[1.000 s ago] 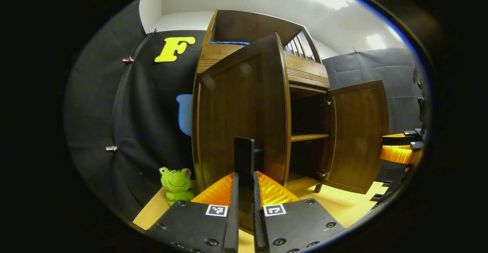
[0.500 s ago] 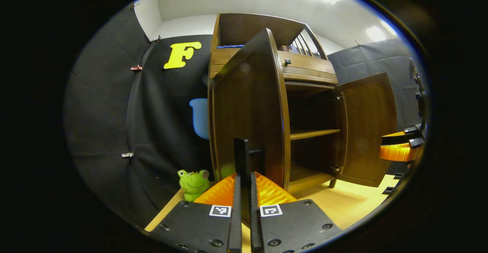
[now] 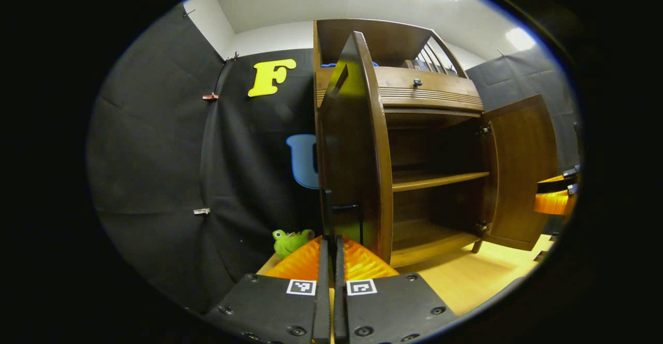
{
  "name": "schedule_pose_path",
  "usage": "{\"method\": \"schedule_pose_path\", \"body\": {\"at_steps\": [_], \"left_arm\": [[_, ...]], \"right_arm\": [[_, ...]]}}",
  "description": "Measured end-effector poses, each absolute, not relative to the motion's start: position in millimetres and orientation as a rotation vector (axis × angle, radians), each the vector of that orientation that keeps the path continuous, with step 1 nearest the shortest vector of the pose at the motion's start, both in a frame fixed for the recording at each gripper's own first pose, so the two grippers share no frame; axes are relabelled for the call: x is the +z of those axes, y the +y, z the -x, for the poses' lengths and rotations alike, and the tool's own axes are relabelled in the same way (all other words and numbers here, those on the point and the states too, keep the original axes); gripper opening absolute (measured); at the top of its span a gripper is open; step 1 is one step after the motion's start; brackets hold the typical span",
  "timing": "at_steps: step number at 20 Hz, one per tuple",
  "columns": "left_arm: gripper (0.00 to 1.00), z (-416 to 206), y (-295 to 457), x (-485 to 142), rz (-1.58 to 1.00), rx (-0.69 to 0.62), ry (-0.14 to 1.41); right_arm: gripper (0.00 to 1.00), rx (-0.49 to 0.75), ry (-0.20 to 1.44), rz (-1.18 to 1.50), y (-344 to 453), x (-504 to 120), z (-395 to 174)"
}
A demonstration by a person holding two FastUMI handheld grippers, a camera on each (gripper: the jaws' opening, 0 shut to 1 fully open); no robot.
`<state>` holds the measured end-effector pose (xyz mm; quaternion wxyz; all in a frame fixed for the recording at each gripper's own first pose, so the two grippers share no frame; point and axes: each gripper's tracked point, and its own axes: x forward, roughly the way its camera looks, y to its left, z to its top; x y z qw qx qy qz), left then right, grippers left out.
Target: Open the right door of the double-door shoe cabinet with the right hand, and open the left door with the left hand.
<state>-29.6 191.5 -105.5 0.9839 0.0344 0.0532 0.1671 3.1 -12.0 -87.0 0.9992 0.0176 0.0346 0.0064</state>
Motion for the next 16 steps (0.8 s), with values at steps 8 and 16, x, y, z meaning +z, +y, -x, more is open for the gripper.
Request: {"method": "schedule_pose_path", "body": {"at_steps": [8, 16], "left_arm": [[0.05, 54.9, 202.0, -101.3, -0.05, 0.372, 0.107], [0.05, 72.7, 128.5, -56.1, 0.01, 0.19, 0.05]], "right_arm": [[0.9, 0.008, 0.055, -0.029, -9.5, -80.8, -0.5], [0.88, -0.012, 0.039, -0.024, -11.6, -70.2, 4.5]]}}
